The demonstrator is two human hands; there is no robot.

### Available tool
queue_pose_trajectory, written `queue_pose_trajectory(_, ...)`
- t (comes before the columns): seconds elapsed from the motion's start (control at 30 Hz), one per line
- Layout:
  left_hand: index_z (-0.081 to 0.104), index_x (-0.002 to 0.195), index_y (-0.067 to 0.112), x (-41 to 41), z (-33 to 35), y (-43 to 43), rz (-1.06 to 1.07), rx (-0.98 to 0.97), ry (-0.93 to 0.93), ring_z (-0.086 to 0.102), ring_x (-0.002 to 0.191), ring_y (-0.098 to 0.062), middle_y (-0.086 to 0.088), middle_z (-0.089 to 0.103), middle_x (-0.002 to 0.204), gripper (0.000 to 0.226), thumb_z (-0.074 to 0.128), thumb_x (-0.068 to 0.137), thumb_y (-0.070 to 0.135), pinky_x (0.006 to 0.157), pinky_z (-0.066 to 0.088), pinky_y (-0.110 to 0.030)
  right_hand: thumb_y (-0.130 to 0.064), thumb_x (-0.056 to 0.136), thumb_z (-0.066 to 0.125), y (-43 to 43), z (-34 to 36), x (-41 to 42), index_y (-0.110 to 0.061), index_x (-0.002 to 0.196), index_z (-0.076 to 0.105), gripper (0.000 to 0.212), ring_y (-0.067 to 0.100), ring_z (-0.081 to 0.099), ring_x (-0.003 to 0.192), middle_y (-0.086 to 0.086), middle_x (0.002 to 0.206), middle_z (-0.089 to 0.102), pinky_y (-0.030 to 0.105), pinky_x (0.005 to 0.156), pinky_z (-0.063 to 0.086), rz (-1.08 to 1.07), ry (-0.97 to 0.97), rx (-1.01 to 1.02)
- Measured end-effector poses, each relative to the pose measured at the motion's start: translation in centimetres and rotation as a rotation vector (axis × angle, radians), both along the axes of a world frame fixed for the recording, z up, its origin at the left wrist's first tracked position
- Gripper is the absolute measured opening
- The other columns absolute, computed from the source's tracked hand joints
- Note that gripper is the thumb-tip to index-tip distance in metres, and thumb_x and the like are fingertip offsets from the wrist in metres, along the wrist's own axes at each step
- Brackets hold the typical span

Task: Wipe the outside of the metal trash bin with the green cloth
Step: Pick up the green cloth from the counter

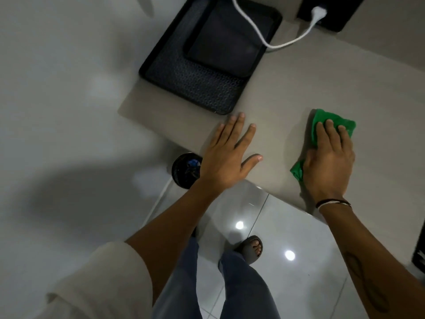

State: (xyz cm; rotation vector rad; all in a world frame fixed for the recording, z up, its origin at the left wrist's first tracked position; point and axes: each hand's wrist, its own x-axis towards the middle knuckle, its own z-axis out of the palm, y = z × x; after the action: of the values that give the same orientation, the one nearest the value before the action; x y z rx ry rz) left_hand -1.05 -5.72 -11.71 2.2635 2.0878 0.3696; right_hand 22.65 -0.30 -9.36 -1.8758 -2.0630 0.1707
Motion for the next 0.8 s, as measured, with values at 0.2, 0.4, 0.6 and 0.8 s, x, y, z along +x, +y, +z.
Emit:
queue_pose_trajectory(0.2, 0.031, 0.165, 0.014, -1.4, -1.4, -7.1, 0.153, 0.045, -0.027, 0.015, 0.164, -0.034, -0.017, 0.021, 0.175, 0.069, 0.046, 0.109, 0.052, 0.132, 0.018, -0.053, -0.004, 0.100, 0.057, -5.1, -0.5, -2.7, -0.005, 0.158, 0.053, 0.058, 0.046, 0.045, 0.153, 0.018, 0.165, 0.052, 0.054, 0.130, 0.029, 0.266, 0.085, 0.016)
queue_pose_trajectory(0.4, 0.024, 0.166, 0.007, -5.0, -5.1, -13.8, 0.200, -0.024, -0.114, 0.011, 0.165, -0.035, -0.020, 0.014, 0.176, 0.074, 0.050, 0.108, 0.045, 0.131, 0.021, -0.056, -0.004, 0.096, 0.050, -14.4, -1.8, -8.8, -0.004, 0.154, 0.055, 0.058, 0.037, 0.047, 0.149, 0.019, 0.157, 0.060, 0.049, 0.127, 0.035, 0.538, 0.175, 0.092)
queue_pose_trajectory(0.6, 0.000, 0.169, 0.015, -11.2, -12.8, -20.3, 0.273, -0.238, -0.133, -0.001, 0.166, -0.027, -0.011, -0.003, 0.179, 0.082, 0.042, 0.110, 0.053, 0.134, 0.017, -0.051, -0.007, 0.096, 0.049, -20.3, -11.3, -11.4, -0.003, 0.152, 0.051, 0.056, 0.034, 0.046, 0.146, 0.022, 0.152, 0.063, 0.046, 0.126, 0.040, 0.591, 0.178, 0.030)
queue_pose_trajectory(0.8, 0.001, 0.169, 0.018, -14.6, -24.1, -22.7, 0.244, -0.349, -0.086, 0.002, 0.165, -0.026, -0.009, -0.001, 0.178, 0.081, 0.032, 0.108, 0.060, 0.134, 0.017, -0.047, -0.004, 0.101, 0.041, -21.8, -24.7, -11.2, 0.005, 0.147, 0.059, 0.051, 0.035, 0.049, 0.143, 0.024, 0.149, 0.065, 0.059, 0.116, 0.051, 0.520, 0.152, -0.041)
